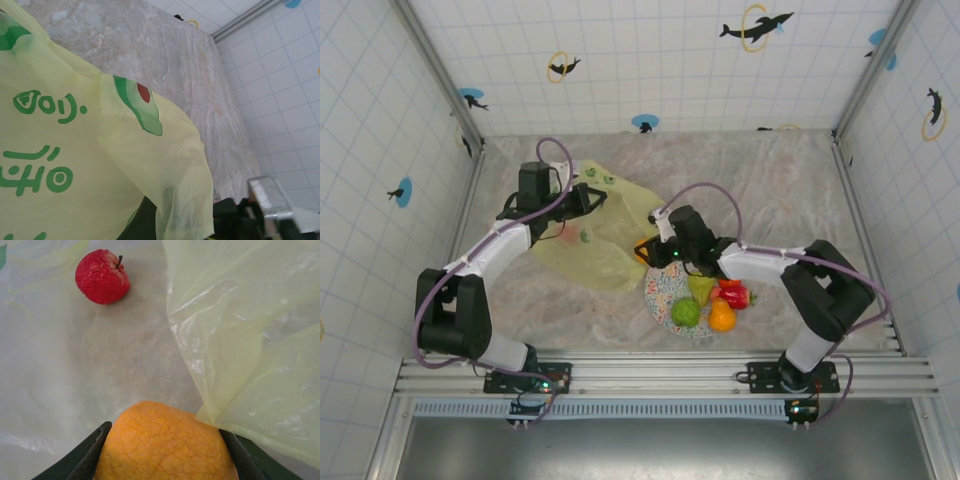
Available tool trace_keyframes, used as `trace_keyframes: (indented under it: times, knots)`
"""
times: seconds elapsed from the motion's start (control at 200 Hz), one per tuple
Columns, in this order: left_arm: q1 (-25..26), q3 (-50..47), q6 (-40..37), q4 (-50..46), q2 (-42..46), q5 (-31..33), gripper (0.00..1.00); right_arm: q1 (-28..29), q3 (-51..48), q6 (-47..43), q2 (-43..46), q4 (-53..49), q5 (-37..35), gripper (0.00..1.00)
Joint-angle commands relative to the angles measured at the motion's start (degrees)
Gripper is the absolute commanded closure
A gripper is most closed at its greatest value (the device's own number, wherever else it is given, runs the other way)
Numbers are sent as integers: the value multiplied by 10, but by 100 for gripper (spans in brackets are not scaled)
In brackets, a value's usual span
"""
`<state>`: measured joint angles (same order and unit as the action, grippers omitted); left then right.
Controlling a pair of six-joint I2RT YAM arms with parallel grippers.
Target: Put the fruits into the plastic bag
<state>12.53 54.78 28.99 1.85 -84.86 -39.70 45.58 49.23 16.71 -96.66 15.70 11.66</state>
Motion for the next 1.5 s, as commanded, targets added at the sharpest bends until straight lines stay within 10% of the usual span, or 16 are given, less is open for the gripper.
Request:
trace_keyframes:
  times: [0.0,0.791,1.116,1.491]
  knots:
    - [-4,-9,17,18,5,-16,100,18,38,21,-30,86,-25,57]
    - [-4,-20,56,48,-2,-34,100,50,313,337,-298,131,-271,47]
    - [-4,-21,57,50,0,-34,100,41,295,334,-283,165,-221,22]
    - [-4,-18,44,37,0,-22,100,31,160,193,-163,114,-143,26]
